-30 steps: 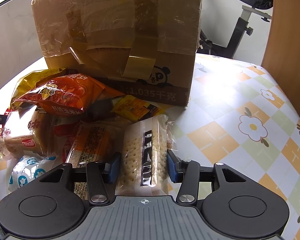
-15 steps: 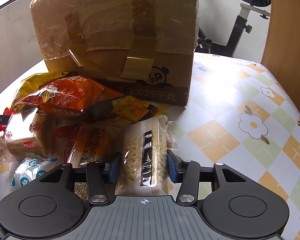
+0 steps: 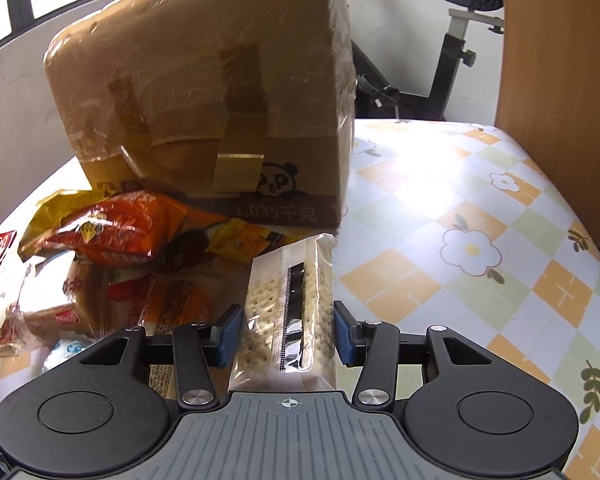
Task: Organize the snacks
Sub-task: 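Lift both held packets up and carry them over the box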
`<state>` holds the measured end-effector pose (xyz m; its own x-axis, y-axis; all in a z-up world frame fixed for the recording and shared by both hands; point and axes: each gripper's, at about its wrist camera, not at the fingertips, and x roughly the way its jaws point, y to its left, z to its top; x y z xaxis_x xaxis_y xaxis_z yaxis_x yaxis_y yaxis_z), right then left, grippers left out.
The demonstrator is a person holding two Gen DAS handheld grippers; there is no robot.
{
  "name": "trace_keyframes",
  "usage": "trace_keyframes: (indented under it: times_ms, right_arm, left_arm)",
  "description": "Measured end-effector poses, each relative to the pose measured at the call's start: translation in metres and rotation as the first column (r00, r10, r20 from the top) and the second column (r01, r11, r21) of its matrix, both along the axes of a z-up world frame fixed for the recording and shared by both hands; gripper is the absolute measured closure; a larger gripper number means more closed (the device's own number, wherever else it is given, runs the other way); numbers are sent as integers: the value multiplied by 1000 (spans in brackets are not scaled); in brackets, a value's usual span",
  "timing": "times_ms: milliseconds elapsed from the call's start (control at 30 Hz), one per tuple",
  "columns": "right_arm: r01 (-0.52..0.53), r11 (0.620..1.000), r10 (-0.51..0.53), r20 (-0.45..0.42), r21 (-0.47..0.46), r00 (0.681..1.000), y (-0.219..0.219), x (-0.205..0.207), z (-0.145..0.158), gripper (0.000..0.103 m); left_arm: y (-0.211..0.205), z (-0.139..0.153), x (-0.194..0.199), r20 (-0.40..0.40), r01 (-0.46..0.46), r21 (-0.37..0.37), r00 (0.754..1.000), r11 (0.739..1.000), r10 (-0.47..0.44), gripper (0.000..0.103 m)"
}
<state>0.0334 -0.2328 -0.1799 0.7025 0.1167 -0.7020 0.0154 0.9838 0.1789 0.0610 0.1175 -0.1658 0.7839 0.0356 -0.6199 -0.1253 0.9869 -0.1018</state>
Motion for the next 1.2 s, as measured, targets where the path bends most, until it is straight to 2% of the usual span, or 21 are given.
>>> trace_keyframes:
  times_ms: [300,467,733,900,1000,1200]
  right_arm:
    - [-18,1000,17,96,14,995,-2,0,34,59]
    - [-22,999,14,157,49,988,-5,-3,61,59]
    - [-66,994,35,327,87,944,-14,3,129,59]
    - [-127,990,93,416,54,904,-17,34,169,59]
    - [-145,989,125,460,8,879,-15,63,182,59]
    - [-126,992,122,393,-15,911,-8,146,177,59]
  left_arm:
    - [-10,33,-7,103,14,29,995,999,-17,78]
    - [-17,58,-7,157,49,7,986,999,-49,78]
    - [-41,118,10,288,161,14,945,987,-158,78]
    - [-80,149,35,364,245,44,899,969,-243,78]
    - [-105,158,60,370,289,35,885,957,-281,78]
    - [-150,154,138,312,327,-2,898,945,-310,78]
